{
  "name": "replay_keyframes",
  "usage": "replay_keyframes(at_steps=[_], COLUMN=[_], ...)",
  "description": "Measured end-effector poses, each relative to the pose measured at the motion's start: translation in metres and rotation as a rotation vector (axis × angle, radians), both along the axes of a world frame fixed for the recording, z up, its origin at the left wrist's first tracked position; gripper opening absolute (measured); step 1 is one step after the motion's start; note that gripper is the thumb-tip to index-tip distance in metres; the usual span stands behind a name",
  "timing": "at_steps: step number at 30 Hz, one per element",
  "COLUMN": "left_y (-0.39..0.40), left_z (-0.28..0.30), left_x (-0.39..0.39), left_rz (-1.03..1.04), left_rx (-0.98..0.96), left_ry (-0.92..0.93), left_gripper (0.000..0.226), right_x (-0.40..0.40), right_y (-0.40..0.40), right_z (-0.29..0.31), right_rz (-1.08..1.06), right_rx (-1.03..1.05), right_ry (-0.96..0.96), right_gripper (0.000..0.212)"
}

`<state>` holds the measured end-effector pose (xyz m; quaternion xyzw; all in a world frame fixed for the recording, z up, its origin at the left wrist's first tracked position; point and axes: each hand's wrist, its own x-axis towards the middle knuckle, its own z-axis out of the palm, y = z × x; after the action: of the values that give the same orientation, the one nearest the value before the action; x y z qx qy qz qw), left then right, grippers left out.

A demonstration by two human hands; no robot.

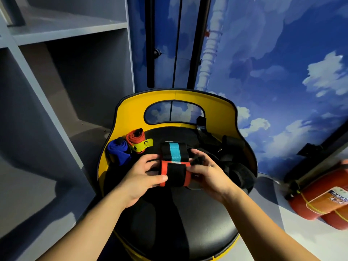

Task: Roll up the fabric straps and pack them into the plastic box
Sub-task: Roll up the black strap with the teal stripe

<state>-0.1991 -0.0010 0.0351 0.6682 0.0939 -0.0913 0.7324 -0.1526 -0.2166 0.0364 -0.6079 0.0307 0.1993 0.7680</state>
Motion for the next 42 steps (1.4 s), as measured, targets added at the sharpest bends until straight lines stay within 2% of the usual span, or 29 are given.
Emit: replay_keyframes(at_steps=[4,7,13,16,19,24,26,29,35,39,42], left_y=[-0.007,-0.009,-0.008,-0.006,-0.004,-0.003,-0.003,-0.002,-0.006,-0.006,-0.007], left_z=[-0.005,-0.008,-0.011,-0.011,-0.011,-0.014,-0.017,-0.02,-0.02,-0.023,-0.023], left_x=[0.002,0.003,0.002,0.003,0.003,0.005,0.006,0.006,0.005,0.009,0.013], left_rz=[-0.087,-0.178,-0.189,-0.182,-0.183,-0.2,-0.19,-0.182,-0.179,-0.096,-0.024], left_rx=[0.16,0.301,0.405,0.434,0.456,0.48,0.477,0.48,0.427,0.262,0.096], left_ry=[-0.09,-0.118,-0.156,-0.17,-0.192,-0.189,-0.169,-0.15,-0.116,-0.005,0.072], left_gripper=[0.068,0.068,0.07,0.066,0.057,0.059,0.06,0.059,0.054,0.053,0.047], right_x=[0.011,0.018,0.033,0.036,0.039,0.037,0.037,0.038,0.039,0.038,0.034], right_y=[-0.003,-0.002,0.003,0.005,0.004,0.006,0.007,0.006,0.007,0.009,0.013], right_z=[0.018,0.022,0.022,0.025,0.023,0.022,0.022,0.021,0.022,0.03,0.04], right_rz=[-0.059,-0.078,-0.184,-0.184,-0.178,-0.144,-0.147,-0.155,-0.167,-0.247,-0.216], right_rx=[-0.078,-0.094,-0.121,-0.127,-0.147,-0.083,-0.079,-0.083,-0.029,-0.09,-0.111], right_ry=[0.038,0.074,0.068,0.083,0.069,0.069,0.06,0.007,-0.097,-0.232,-0.365], right_gripper=[0.027,0.016,0.02,0.019,0.027,0.037,0.038,0.021,0.039,0.02,0.006])
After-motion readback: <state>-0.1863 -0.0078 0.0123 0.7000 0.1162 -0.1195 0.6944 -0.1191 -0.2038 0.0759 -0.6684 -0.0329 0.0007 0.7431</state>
